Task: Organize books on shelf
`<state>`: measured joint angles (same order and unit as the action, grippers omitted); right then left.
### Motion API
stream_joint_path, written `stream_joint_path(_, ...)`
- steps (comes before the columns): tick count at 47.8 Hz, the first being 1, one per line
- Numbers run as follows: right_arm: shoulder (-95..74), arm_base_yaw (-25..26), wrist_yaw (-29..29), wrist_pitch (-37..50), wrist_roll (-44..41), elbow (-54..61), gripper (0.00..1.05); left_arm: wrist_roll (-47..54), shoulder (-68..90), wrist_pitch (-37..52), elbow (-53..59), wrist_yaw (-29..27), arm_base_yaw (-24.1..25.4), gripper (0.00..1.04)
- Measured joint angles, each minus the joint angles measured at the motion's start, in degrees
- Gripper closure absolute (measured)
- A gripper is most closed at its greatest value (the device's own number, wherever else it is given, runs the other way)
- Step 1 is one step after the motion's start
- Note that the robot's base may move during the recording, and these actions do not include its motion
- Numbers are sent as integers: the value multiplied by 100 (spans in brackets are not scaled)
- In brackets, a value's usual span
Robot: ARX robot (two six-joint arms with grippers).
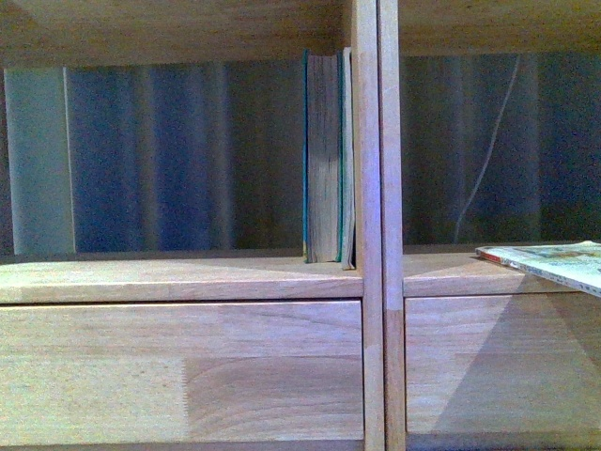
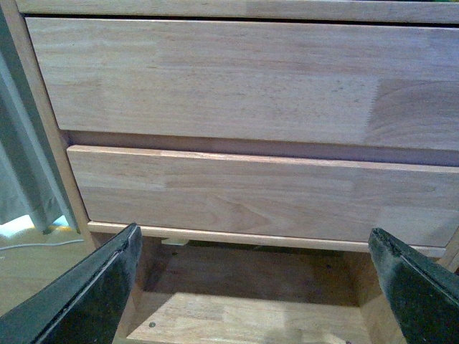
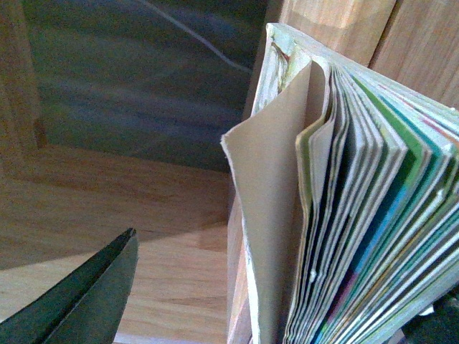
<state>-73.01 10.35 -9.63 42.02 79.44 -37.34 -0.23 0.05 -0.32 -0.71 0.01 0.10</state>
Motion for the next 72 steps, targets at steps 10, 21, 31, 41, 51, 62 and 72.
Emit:
stream_joint_path(10,74,98,-85,26,-76,57,7,0,0,0,0,-2,0,7)
stream_joint_path(21,166,118,-210,210,-98,164,25,0,0,0,0,-2,0,7)
stream_joint_path(31,170,114,-223,210,-127,254,58,0,0,0,0,-2,0,7)
stream_joint_path(41,170,118,-345,308,-170,380,96,0,0,0,0,0,0,7)
stream_joint_path(51,179,275,-568,476,-164,503,97,0,0,0,0,-2,0,7)
stream_joint_path(62,391,693,-992,603,2,621,97,0,0,0,0,-2,0,7)
stream_joint_path(72,1058,1467,-1665,656,393,612,97,455,1672,1816,-109,3875,1419,7)
